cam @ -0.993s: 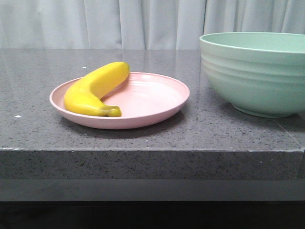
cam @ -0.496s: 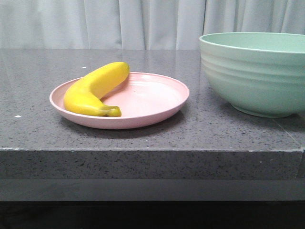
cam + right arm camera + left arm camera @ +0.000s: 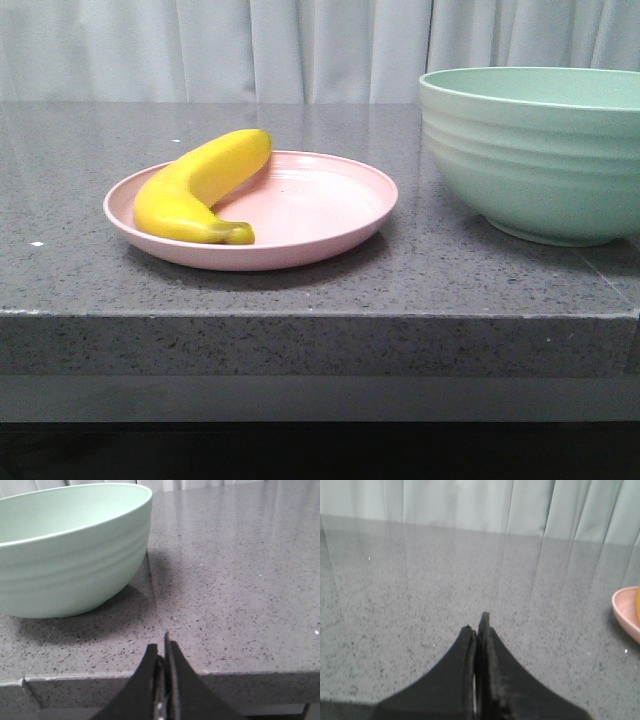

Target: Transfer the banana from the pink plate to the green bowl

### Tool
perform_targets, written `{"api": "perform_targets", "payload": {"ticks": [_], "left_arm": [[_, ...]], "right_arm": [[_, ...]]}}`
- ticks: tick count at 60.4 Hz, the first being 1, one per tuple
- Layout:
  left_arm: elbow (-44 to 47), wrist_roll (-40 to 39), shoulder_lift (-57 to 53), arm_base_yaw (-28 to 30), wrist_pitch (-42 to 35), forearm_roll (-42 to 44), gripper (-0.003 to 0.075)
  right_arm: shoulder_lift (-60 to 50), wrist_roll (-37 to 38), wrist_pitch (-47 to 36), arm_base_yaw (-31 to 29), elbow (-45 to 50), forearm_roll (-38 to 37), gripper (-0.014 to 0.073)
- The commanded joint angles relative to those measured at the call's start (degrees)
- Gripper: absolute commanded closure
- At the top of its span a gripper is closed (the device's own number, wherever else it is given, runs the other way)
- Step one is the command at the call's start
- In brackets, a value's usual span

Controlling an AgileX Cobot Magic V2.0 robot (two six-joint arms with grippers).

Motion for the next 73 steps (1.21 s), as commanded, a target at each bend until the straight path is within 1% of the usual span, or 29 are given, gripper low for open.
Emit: {"api": "perform_targets", "payload": {"ticks": [1, 7, 12, 16, 20, 27, 32, 37, 40, 42, 44, 45, 47, 48, 49, 50, 51, 52, 54, 55, 57, 60, 63, 68, 73], "left_arm": [[-2.70, -0.11, -0.88, 0.16, -5.65, 0.46, 0.0741], [-7.86, -0.11, 0.43, 0.16, -1.81, 1.29, 0.0741], [-12.60, -0.11, 3.49, 0.16, 2.19, 1.96, 0.0741], [-16.53, -0.11, 6.83, 0.16, 4.10, 4.57, 0.0741], [-19.46, -0.11, 10.59, 0.16, 4.25, 6.36, 0.0741], [-23.11, -0.11, 17.36, 0.16, 3.83, 6.37, 0.0741], [-23.88, -0.11, 20.49, 0.16, 3.83, 6.37, 0.0741], [-23.88, -0.11, 21.07, 0.16, 3.39, 6.27, 0.0738], [-23.88, -0.11, 20.82, 0.16, 2.92, 6.27, 0.0716], [-23.88, -0.11, 20.81, 0.16, 2.49, 6.27, 0.0678], [-23.88, -0.11, 20.81, 0.16, 2.21, 6.27, 0.0619], [-23.88, -0.11, 20.81, 0.16, 2.10, 6.27, 0.0575], [-23.88, -0.11, 20.81, 0.16, 2.10, 6.27, 0.0505], [-23.88, -0.11, 20.81, 0.16, 2.10, 6.27, 0.0445], [-23.88, -0.11, 20.81, 0.16, 2.10, 6.27, 0.0403], [-23.88, -0.11, 20.81, 0.16, 2.10, 6.27, 0.0360], [-23.88, -0.11, 20.81, 0.16, 2.10, 6.27, 0.0296], [-23.88, -0.11, 20.81, 0.16, 2.10, 6.27, 0.0255], [-23.88, -0.11, 20.81, 0.16, 2.10, 6.16, 0.0165], [-23.88, -0.11, 20.81, 0.16, 2.10, 6.16, 0.0123], [-23.88, -0.11, 20.81, 0.16, 2.10, 6.16, 0.0071], [-23.88, -0.11, 20.81, 0.16, 2.10, 6.16, 0.0038], [-23.88, -0.22, 20.81, 0.16, 2.10, 4.96, 0.0040], [-23.88, -0.05, 20.81, 0.16, 2.36, 0.85, 0.0050], [-25.01, 0.75, 21.72, -0.21, 4.11, 0.70, 0.0049]], "right_arm": [[-1.29, -0.43, -4.70, -0.12, -2.66, -0.43, 0.0653], [-0.80, -0.43, -3.61, -0.12, -6.71, -0.98, 0.0653], [1.08, -0.43, -1.14, -0.12, -11.70, -1.05, 0.0653], [4.02, -0.43, 0.93, -0.12, -16.28, -0.99, 0.0653], [7.45, -0.43, 1.96, -0.12, -20.11, -0.99, 0.0653], [14.36, -0.43, 1.00, -0.12, -25.57, -0.99, 0.0653], [17.80, -0.43, 0.22, -0.12, -27.48, -0.99, 0.0653], [18.74, -0.43, -0.84, -0.12, -27.67, -0.99, 0.0653], [18.67, -0.43, -0.88, -0.12, -27.67, -0.99, 0.0643], [18.60, -0.43, -0.82, -0.12, -27.67, -0.99, 0.0622], [18.60, -0.43, -0.76, -0.12, -27.67, -0.99, 0.0582], [18.60, -0.43, -0.76, -0.12, -27.67, -0.99, 0.0559], [18.60, -0.43, -0.71, -0.12, -27.67, -0.99, 0.0489], [18.60, -0.43, -0.71, -0.12, -27.67, -0.99, 0.0439], [18.60, -0.43, -0.71, -0.12, -27.67, -0.99, 0.0403], [18.60, -0.43, -0.71, -0.12, -27.67, -0.99, 0.0346], [18.60, -0.43, -0.71, -0.12, -27.67, -0.99, 0.0307], [18.60, -0.43, -0.71, -0.12, -27.67, -0.99, 0.0267], [18.60, -0.43, -0.71, -0.12, -27.67, -0.99, 0.0155], [18.60, -0.43, -0.71, -0.12, -27.62, -0.99, 0.0124], [18.60, -0.43, -0.76, -0.12, -27.58, -0.99, 0.0056], [18.60, -0.43, -0.71, -0.12, -27.43, -0.99, -0.0011], [18.60, -0.43, -0.41, -0.12, -27.38, -0.99, -0.0050], [18.60, -0.43, -0.35, -0.12, -27.38, -0.99, -0.0055], [18.60, -0.43, -0.35, -0.12, -27.38, -0.99, -0.0055]]}}
